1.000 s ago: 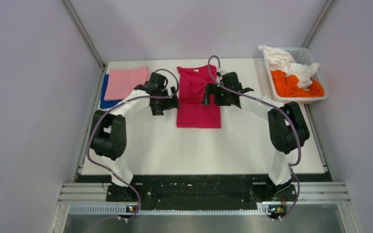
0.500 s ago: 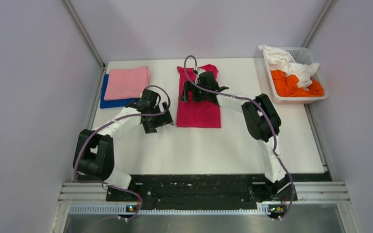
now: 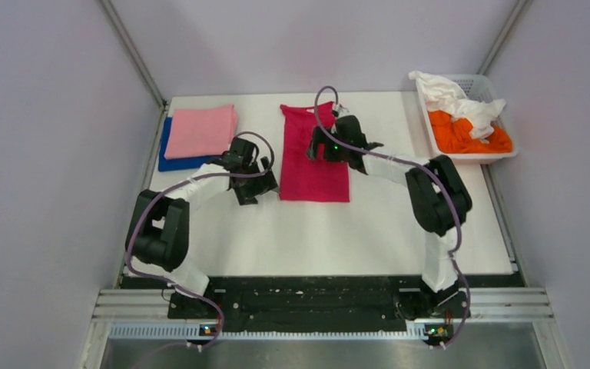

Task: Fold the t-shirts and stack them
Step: Fold the folded rectangular tshirt in 1/3 of the way, then grab one side of the 2/3 rectangular tshirt with both arms

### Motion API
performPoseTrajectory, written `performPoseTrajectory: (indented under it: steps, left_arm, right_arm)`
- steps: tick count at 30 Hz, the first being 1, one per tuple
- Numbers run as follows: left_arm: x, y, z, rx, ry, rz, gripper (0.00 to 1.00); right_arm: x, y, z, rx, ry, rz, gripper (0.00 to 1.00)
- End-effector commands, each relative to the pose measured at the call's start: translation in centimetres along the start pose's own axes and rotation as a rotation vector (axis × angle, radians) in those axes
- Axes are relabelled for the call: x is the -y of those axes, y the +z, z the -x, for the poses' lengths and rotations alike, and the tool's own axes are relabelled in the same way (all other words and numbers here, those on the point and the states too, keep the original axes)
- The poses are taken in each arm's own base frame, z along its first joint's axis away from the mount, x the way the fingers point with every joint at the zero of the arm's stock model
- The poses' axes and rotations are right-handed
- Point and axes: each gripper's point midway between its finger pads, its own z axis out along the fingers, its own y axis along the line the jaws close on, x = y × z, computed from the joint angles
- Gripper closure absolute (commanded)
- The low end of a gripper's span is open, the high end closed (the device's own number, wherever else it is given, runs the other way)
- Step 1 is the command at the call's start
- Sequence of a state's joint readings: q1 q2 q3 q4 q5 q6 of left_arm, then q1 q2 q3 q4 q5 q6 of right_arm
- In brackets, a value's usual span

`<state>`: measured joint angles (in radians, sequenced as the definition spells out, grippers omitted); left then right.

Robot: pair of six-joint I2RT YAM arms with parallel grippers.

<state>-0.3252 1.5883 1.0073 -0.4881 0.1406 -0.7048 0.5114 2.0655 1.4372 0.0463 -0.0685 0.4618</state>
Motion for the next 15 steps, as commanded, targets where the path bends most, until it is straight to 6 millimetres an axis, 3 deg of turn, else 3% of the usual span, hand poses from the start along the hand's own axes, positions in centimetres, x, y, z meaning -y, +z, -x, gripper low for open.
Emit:
performPoseTrajectory:
  steps: [1,4,7,10,13,15]
  left_arm:
    - [2.9,1.6,2.7,0.032,0.001,-0.075,0.16]
    - [3.2,3.1,2.2,-0.021,0.002,-0.085,0.25]
    - [3.3,4.1,1.4,-0.056,0.003,-0.098,0.32]
    - [3.3,4.8,0.6,-0.079,0.008,-0.095,0.38]
    - [3.2,5.7,0.2,-0.096,0.007,-0.081,0.44]
    - [3.2,6.3,0.1,-0.107,0.005,-0.078,0.55]
  right_arm:
    - [1.6,-6.8,1.1,0.075,0.096,-0.019,0.01]
    - [4.1,-9.7,-2.0,0.019,0.205,-0.017,0.01]
    - [5.6,-11.3,-5.5,-0.036,0.232,-0.045,0.04]
    - [6.2,-12.0,-8.3,-0.102,0.242,-0.056,0.09]
    - [5.9,-12.2,-9.8,-0.148,0.263,-0.03,0.18]
    - [5.7,-12.2,-10.6,-0.172,0.276,-0.016,0.26]
